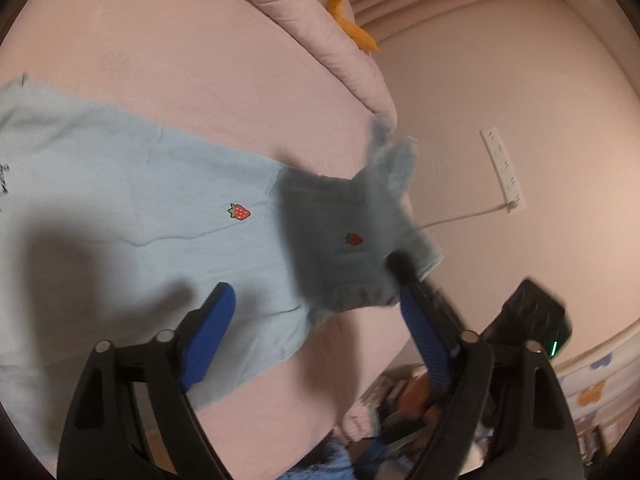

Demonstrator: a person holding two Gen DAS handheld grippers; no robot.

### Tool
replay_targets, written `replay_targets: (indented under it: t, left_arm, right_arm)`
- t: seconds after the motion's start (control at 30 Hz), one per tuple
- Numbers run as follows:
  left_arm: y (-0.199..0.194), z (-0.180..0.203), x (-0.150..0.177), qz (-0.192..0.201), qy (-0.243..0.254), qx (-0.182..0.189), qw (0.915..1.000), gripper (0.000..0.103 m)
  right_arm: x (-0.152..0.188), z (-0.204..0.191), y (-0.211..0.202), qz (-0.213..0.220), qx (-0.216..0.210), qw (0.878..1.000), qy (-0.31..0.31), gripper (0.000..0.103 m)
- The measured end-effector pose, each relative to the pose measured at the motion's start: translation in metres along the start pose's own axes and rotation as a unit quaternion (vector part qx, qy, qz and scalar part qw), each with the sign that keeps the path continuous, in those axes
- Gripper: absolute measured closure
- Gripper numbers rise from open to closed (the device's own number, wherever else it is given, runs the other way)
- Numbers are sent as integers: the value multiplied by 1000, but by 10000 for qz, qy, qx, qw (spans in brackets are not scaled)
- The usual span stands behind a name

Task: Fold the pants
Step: 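Pinch the gathered hem with the left tool beside the right tool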

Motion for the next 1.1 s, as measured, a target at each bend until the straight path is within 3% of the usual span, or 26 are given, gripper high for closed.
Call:
replay_targets:
  t: [0.2,0.3,0.37,0.43,0.53,0.73,0.9,1.1]
  left_arm:
    - [18,-24,0,-182,-819,325,9959,15]
    - [22,-32,3,-233,-979,343,9943,19]
    - [19,-34,-1,-134,-942,177,9953,35]
    - [15,-39,-5,-26,-883,-63,9961,74]
    - [1,-43,-12,241,-732,-262,9967,86]
    - [-41,-44,-14,730,-134,-733,9945,86]
    - [-62,-67,-13,939,-73,-1089,9896,89]
    - [-72,-106,-13,993,-166,-1700,9803,89]
  right_arm:
    - [37,-54,29,-437,-348,9960,-698,98]
    - [53,-76,39,-587,-396,9915,-1095,98]
    - [56,-83,38,-570,-423,9899,-1225,98]
    - [55,-86,37,-559,-382,9887,-1334,98]
    - [49,-87,34,-507,-373,9881,-1402,98]
    - [44,-117,33,-364,-500,9827,-1747,98]
    - [54,-148,42,-438,-709,9761,-2006,98]
    - [75,-159,66,-881,-746,9702,-2129,97]
Point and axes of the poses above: each gripper's, at about its wrist camera, not at the fingertips, and y roughly the way its jaws point, z to its right, x to its underside, the point moved 8 cm from there along y, roughly the way its jaws point, and after that the axes turned 2 degrees about -x, right-handed, at the moved point
